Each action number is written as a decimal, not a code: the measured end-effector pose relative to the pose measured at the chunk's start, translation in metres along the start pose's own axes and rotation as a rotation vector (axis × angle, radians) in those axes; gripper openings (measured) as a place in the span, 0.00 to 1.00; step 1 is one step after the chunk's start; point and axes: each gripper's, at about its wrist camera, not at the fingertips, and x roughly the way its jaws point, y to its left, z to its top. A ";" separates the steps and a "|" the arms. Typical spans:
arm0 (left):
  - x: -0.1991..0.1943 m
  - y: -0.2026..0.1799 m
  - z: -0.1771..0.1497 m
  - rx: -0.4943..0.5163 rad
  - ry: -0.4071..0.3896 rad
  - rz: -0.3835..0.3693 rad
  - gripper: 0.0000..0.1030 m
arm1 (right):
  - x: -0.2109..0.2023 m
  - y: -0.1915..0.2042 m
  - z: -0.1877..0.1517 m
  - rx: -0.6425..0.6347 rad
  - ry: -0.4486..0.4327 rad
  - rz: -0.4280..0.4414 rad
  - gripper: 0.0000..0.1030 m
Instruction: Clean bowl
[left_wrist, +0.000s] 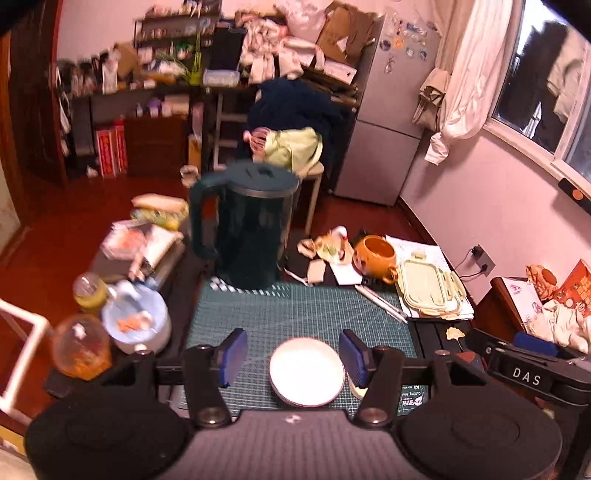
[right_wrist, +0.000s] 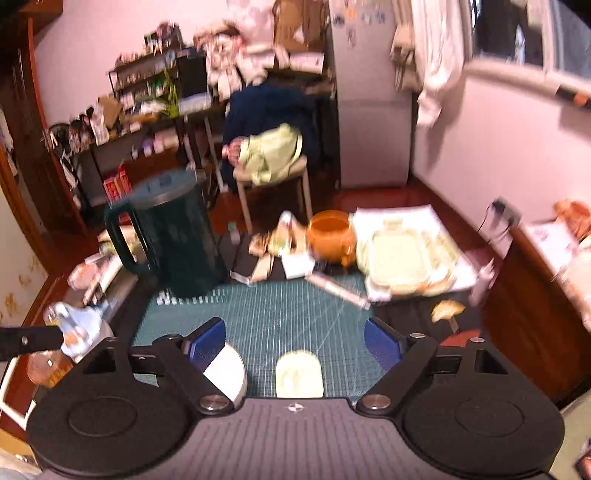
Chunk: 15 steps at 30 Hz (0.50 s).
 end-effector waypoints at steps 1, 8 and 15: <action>-0.006 -0.003 -0.001 0.020 0.002 0.002 0.76 | -0.012 0.003 0.006 -0.017 -0.005 -0.013 0.83; 0.005 -0.016 -0.053 0.033 -0.011 0.120 0.87 | -0.033 0.009 -0.021 -0.061 0.077 -0.033 0.93; 0.061 -0.030 -0.094 0.091 0.116 0.174 0.87 | 0.011 0.018 -0.090 -0.124 0.156 -0.077 0.91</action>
